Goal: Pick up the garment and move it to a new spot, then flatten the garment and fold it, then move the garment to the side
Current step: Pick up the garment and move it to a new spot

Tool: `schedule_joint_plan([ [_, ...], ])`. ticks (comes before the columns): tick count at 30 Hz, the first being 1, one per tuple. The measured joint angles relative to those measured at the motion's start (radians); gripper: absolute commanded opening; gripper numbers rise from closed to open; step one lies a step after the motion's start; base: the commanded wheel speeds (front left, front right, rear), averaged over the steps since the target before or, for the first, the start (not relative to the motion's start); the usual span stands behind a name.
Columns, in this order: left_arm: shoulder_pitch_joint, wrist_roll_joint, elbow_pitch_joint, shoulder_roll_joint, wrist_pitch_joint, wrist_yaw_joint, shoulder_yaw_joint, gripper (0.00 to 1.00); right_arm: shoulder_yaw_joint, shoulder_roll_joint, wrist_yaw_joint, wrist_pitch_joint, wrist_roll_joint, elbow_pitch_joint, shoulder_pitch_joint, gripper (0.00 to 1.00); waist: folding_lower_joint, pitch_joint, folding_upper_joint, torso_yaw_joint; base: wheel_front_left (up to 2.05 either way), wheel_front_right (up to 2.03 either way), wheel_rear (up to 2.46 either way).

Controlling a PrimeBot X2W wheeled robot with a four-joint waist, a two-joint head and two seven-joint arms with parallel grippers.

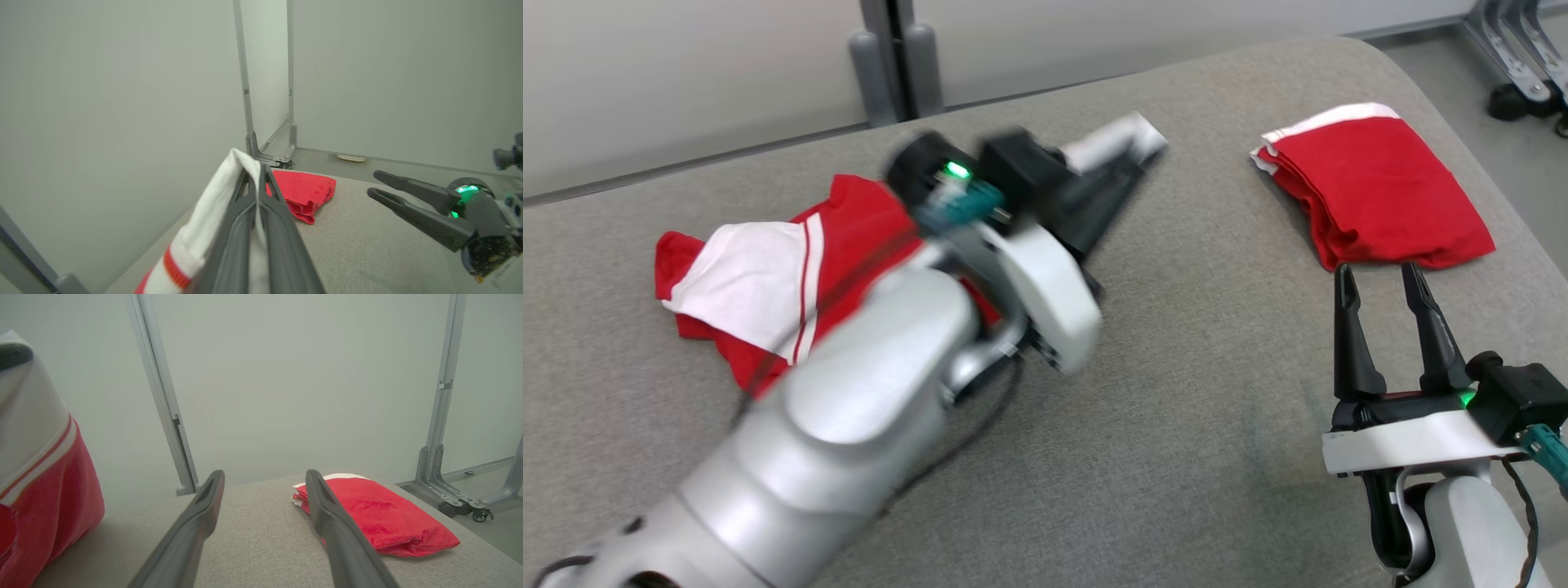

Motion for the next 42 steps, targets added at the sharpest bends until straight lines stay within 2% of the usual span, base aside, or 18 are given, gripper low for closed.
schedule_joint_plan([
  [4,-0.004,0.001,0.066,-0.074,-0.039,0.0,-0.135,0.0,-0.012,0.0,0.0,0.0,0.009,0.014,-0.016,1.0,0.0,0.029,0.0,-0.031,0.0,0.0,0.0],
  [7,-0.006,-0.012,0.099,-0.099,-0.069,0.0,-0.221,0.0,-0.026,0.0,0.0,0.0,0.019,0.022,-0.02,1.0,0.0,0.048,0.0,-0.043,0.0,0.0,0.0],
  [10,-0.007,-0.026,0.115,-0.109,-0.091,0.0,-0.264,0.0,-0.036,0.0,0.0,0.0,0.019,0.025,-0.026,1.0,0.0,0.057,0.0,-0.044,0.0,0.0,0.0],
  [11,-0.008,-0.033,0.122,-0.112,-0.098,0.0,-0.286,0.06,-0.039,0.0,0.0,0.0,0.02,0.027,-0.028,1.0,0.0,0.059,0.0,-0.042,0.0,0.0,0.0],
  [12,-0.009,-0.037,0.129,-0.114,-0.108,0.0,-0.302,1.0,-0.041,0.0,0.0,0.0,0.022,0.031,-0.03,1.0,0.0,0.061,0.0,-0.038,0.0,0.0,0.0],
  [16,-0.012,-0.051,0.156,-0.115,-0.128,0.0,-0.35,1.0,-0.042,0.0,0.0,0.0,0.022,0.043,-0.038,1.0,0.0,0.062,0.0,-0.019,0.0,0.0,0.0],
  [21,-0.024,-0.062,0.21,-0.115,-0.155,0.004,-0.358,1.0,-0.049,0.0,0.0,0.0,0.015,0.047,-0.043,1.0,0.0,0.053,0.0,0.021,0.0,0.0,0.0],
  [26,-0.041,-0.096,0.263,-0.117,-0.192,0.03,-0.308,1.0,-0.049,0.0,0.0,0.0,-0.002,0.032,-0.041,1.0,0.0,0.033,0.0,0.071,0.0,0.0,0.0],
  [30,-0.042,-0.111,0.286,-0.096,-0.21,0.063,-0.209,1.0,-0.045,0.001,0.0,-0.001,-0.028,0.009,-0.027,1.0,0.0,0.014,0.0,0.128,0.0,0.0,0.0],
  [34,-0.008,-0.086,0.212,-0.016,-0.215,0.105,-0.039,1.0,-0.039,0.001,0.0,-0.001,-0.052,-0.016,-0.008,1.0,0.0,-0.009,0.0,0.194,0.0,0.0,0.0],
  [38,0.138,-0.029,0.116,0.067,-0.215,0.132,0.13,1.0,-0.023,0.0,0.0,-0.002,-0.067,-0.029,0.007,1.0,0.0,-0.033,0.0,0.26,0.0,0.0,0.0],
  [42,0.301,0.028,0.033,0.102,-0.215,0.146,0.288,1.0,0.007,-0.007,0.0,-0.002,-0.076,-0.017,0.029,1.0,0.0,-0.057,0.0,0.318,0.0,0.0,0.0],
])
